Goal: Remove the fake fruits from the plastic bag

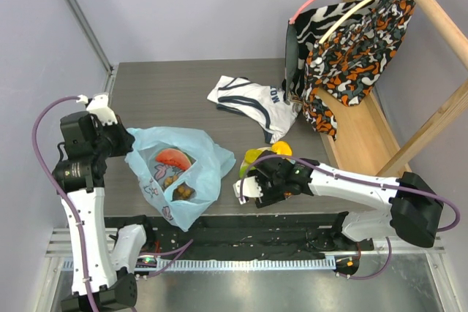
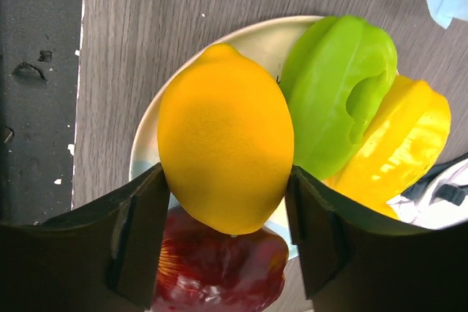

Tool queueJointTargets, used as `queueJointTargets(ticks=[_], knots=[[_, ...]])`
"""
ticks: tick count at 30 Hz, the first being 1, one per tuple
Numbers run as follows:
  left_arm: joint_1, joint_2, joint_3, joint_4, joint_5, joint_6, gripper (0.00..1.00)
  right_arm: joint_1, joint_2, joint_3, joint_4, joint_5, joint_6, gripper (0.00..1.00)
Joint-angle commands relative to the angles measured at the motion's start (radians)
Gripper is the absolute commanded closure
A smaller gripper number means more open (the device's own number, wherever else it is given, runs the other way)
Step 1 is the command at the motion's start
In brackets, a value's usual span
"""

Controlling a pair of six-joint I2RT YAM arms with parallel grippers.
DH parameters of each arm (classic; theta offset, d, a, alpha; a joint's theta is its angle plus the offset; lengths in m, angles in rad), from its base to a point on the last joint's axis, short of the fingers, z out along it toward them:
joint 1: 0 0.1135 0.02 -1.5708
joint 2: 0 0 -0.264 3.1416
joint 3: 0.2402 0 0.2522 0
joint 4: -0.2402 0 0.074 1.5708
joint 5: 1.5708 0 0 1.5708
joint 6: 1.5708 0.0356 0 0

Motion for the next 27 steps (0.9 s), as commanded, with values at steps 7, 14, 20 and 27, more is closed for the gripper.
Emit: queueJointTargets(ticks=[7,14,20,27], knots=[[0.012,-0.014,0.019,-0.013,0.037,0.035,1.0,-0.003,-0.092,0.27,-0.136,-0.13,0.183,0.0],[0.011,-0.046,0.054,-0.059,0.091,0.031,1.0,0.01,0.139,0.702,0.028,-0.308,0.551,0.09],[0.011,-0.068,0.094,-0.114,0.123,0.052,1.0,0.12,0.447,0.923,0.151,-0.333,0.643,0.33],[0.011,-0.085,0.145,-0.167,0.143,0.1,1.0,0.154,0.687,1.064,0.169,-0.255,0.622,0.54]])
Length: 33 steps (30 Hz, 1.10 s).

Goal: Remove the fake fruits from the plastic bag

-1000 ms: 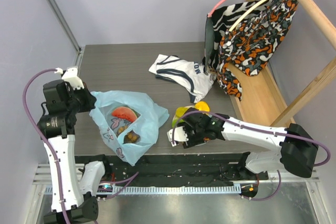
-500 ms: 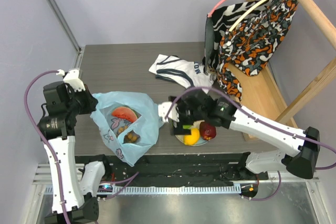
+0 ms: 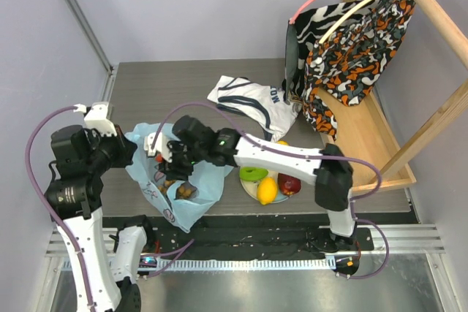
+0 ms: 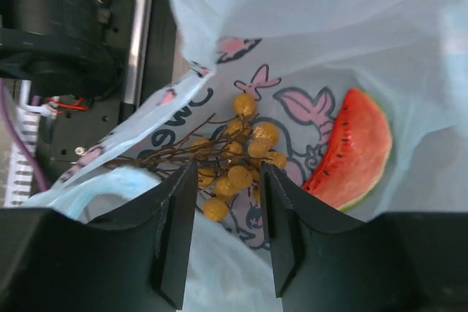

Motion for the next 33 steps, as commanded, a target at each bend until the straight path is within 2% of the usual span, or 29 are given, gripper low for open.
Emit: queueJointTargets(ticks=[1,6,12,14,17,23,28,33], knots=[[0.007,0.005,0.077,-0.055,0.047,0.059,1.0,0.003,0.078,0.101,0.053,0.101,0.044,0.55],[0.007,-0.015,0.074,-0.124,0.058,0.151,1.0,0.003,0.16,0.101,0.155,0.423,0.104,0.47],[0.007,-0.059,0.041,-0.123,0.058,0.156,1.0,0.008,0.225,0.057,0.239,0.607,0.128,0.4],[0.007,-0.071,0.025,-0.118,0.058,0.148,1.0,0.008,0.259,0.072,0.241,0.612,0.118,0.38],[0.007,-0.087,0.023,-0.124,0.074,0.147,1.0,0.003,0.306,0.094,0.239,0.644,0.127,0.27],[0.005,-0.119,0.074,-0.221,0.195,0.265,1.0,-0.001,0.378,0.132,0.233,0.639,0.15,0.22],[0.004,-0.121,0.06,-0.252,0.23,0.288,1.0,-0.012,0.43,0.183,0.259,0.615,0.158,0.14],[-0.007,-0.114,0.043,-0.221,0.229,0.263,1.0,-0.021,0.495,0.218,0.267,0.407,0.13,0.12]])
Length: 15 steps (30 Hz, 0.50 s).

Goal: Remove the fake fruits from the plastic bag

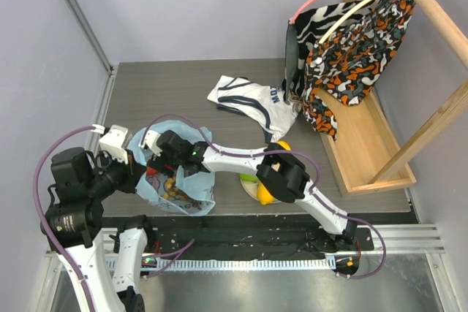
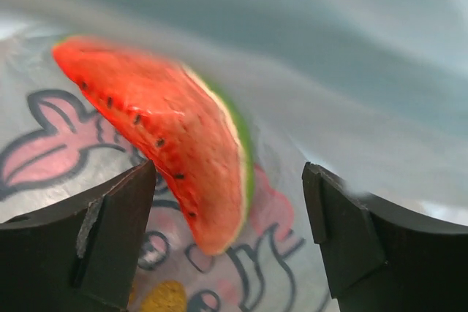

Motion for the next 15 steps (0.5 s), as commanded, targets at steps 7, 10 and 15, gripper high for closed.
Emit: queueJointTargets(ticks=[7,10,15], knots=[[-0.013,0.004,0.008,0.018,0.026,0.005,1.0,-0.005,0.094,0.08,-0.003,-0.349,-0.042,0.36],[-0.013,0.01,0.01,0.021,0.018,0.004,1.0,0.009,0.108,0.088,-0.007,-0.312,-0.071,0.47],[-0.013,0.02,0.007,0.039,-0.017,-0.013,1.0,0.013,0.065,0.069,-0.008,-0.234,-0.111,0.74]])
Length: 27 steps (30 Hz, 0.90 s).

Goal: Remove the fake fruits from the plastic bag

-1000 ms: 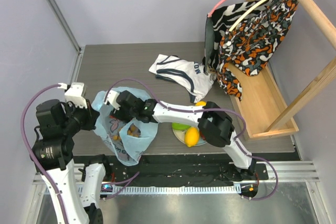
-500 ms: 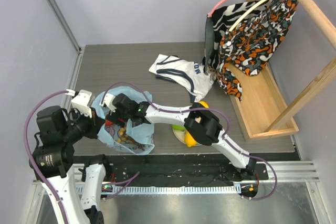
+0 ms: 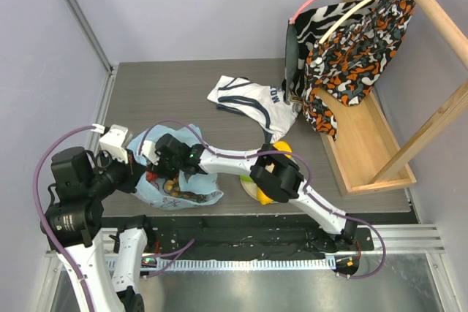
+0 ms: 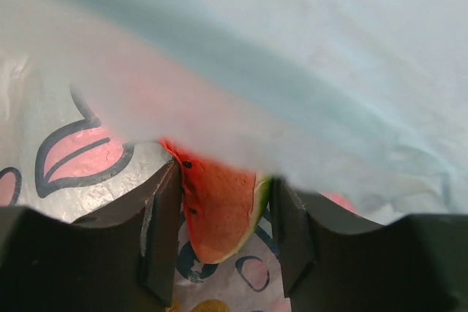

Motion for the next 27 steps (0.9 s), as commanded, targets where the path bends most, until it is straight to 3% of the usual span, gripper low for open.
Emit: queueJointTargets(ticks=[1,15,22,27], knots=[[-0.006,0.018,0.003,0.056,-0.036,-0.021,1.0,0.008,-0.063,0.002,-0.026,0.059,-0.052,0.79],[-0.006,0.11,-0.037,0.431,-0.125,-0.225,1.0,-0.056,-0.575,-0.226,-0.224,0.005,-0.081,0.84],[-0.006,0.182,0.0,0.522,-0.206,-0.294,1.0,-0.067,-0.767,-0.354,-0.263,-0.03,-0.118,0.84],[-0.006,0.206,-0.014,0.53,-0.225,-0.299,1.0,-0.128,-0.929,-0.397,-0.292,-0.245,-0.088,0.83]])
